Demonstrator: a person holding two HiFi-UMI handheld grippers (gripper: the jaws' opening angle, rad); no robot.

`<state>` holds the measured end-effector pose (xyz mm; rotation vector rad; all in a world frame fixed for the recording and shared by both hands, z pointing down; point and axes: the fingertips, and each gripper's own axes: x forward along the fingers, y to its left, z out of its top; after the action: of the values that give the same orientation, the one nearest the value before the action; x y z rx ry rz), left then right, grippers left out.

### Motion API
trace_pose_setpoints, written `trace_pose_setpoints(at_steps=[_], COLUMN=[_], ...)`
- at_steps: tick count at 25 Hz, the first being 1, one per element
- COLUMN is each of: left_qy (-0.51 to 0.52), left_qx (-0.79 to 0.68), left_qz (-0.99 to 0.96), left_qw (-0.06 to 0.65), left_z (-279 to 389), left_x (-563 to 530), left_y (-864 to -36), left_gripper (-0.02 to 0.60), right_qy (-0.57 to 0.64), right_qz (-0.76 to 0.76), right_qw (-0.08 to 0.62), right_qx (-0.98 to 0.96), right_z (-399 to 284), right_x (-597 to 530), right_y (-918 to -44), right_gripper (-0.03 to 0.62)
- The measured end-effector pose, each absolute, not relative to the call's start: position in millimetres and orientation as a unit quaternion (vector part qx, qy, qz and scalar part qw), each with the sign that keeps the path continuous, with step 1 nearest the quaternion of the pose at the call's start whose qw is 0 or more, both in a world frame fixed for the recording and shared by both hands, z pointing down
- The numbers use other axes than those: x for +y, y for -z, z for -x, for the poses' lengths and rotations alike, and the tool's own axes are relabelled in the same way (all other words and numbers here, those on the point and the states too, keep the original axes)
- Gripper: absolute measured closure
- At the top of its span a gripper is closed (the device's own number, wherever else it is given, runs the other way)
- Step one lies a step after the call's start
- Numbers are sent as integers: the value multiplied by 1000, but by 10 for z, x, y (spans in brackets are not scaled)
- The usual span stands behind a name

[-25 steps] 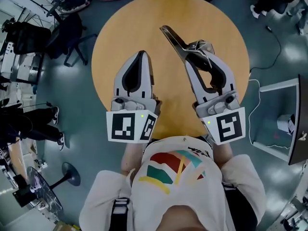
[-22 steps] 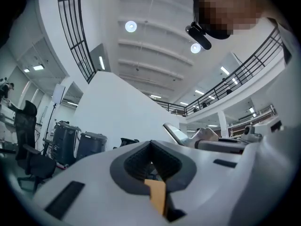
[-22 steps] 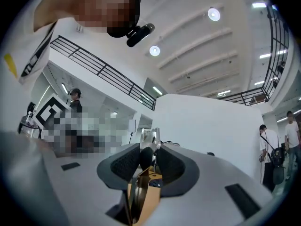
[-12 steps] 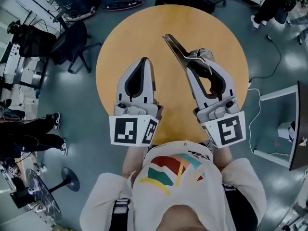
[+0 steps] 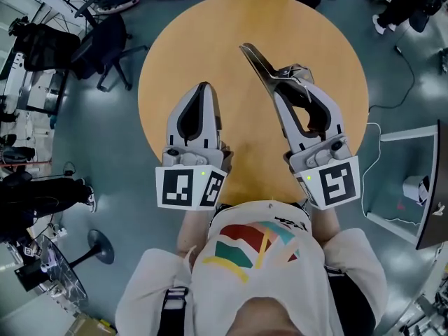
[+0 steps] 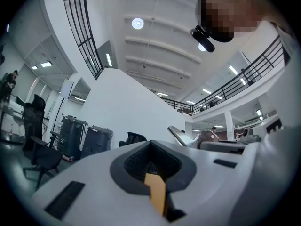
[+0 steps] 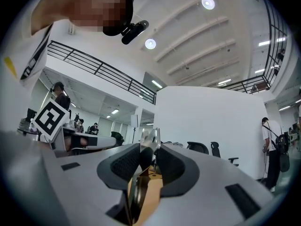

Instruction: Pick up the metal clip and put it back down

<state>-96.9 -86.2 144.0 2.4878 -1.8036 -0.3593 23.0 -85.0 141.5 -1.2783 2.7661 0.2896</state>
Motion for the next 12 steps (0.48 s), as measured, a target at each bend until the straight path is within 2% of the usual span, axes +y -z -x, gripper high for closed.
trace_pose_setpoints(at_steps=[6, 12], left_qy=[116, 78], left_qx=[-601, -610], left_qz=[-789, -782], left_qw=[49, 103], left_z=[1427, 1695], left_x=[-1107, -1439], left_y=[-1836, -2530], left_gripper=[538, 538], right_qy=[-32, 114], right_qz=[406, 409], right_qw=[12, -51], right_qx=[913, 904], right_z=[122, 399], right_x=[-1651, -3039], right_y=[-1998, -3222], right_gripper=[467, 467])
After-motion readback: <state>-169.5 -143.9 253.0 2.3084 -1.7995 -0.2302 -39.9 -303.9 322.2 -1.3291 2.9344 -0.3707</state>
